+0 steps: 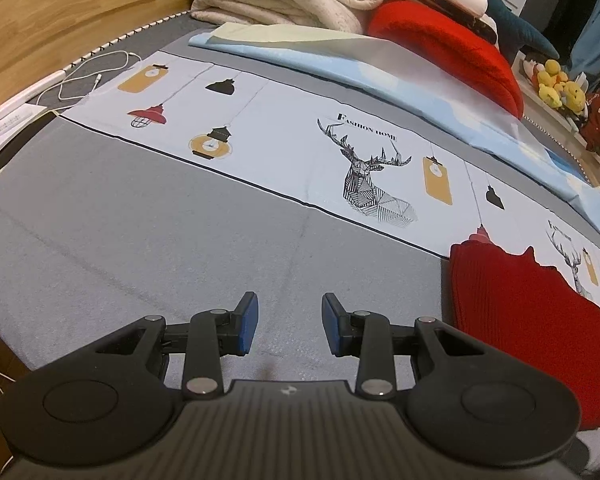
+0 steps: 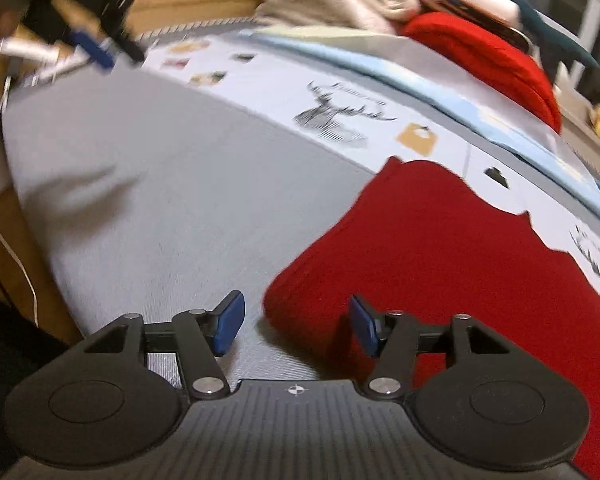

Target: Fold small clothes

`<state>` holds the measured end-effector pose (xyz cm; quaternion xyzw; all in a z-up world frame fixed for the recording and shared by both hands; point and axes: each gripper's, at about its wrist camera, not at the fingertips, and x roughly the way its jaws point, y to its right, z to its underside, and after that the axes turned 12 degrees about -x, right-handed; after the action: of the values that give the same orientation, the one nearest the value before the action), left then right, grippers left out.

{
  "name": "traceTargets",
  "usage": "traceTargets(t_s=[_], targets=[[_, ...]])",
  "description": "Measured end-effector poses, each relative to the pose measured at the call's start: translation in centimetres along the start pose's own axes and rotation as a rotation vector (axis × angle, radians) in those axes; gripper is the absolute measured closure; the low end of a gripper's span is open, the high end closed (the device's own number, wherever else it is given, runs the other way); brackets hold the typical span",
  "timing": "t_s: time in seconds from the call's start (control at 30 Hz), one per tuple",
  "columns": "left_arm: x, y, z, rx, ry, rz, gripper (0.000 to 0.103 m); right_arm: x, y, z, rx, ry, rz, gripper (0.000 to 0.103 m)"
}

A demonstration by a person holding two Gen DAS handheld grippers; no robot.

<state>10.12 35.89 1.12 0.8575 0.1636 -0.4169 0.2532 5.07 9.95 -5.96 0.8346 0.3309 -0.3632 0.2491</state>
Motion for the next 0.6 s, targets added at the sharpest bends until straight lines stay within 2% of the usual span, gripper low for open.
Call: traceTargets(t_s=[0.2,0.3,0.37,0.4,0.47,0.6], targets=[[0.4,0.2,0.0,0.014,-0.01,-0.009,0.064,2.8,-2.3,-0.1,-0.13,-0.132,0.055,0.043],[0.5,0.3,0.0,0.02,-0.012,-0.011,0.064,3.2,-2.4,-0.1,-0.162,-0.144,0.06,0.044],[0.6,0.4,0.0,0.019,-0.014,-0.012,0.064,3.1,-2.5,-0.2,-0.178,-0.149,0.058,0.054],[0.6,0.4,0.0,0.019,-0.015,-0.014,0.064,3.2,-2.4,-0.2,-0.187,-0.154,0.063,0.066],[0.7,0.5,0.1,0.021,-0.019,-0.016,0.064,3.4,-1.9,-0.3,-0.18,-0.162,0.047,0.069],[1.0,1.0,0.2,0.039,-0.026,-0.022,0.064,3.0,-0.3,-0.8,-0.135,-0.15,0.003,0.084]])
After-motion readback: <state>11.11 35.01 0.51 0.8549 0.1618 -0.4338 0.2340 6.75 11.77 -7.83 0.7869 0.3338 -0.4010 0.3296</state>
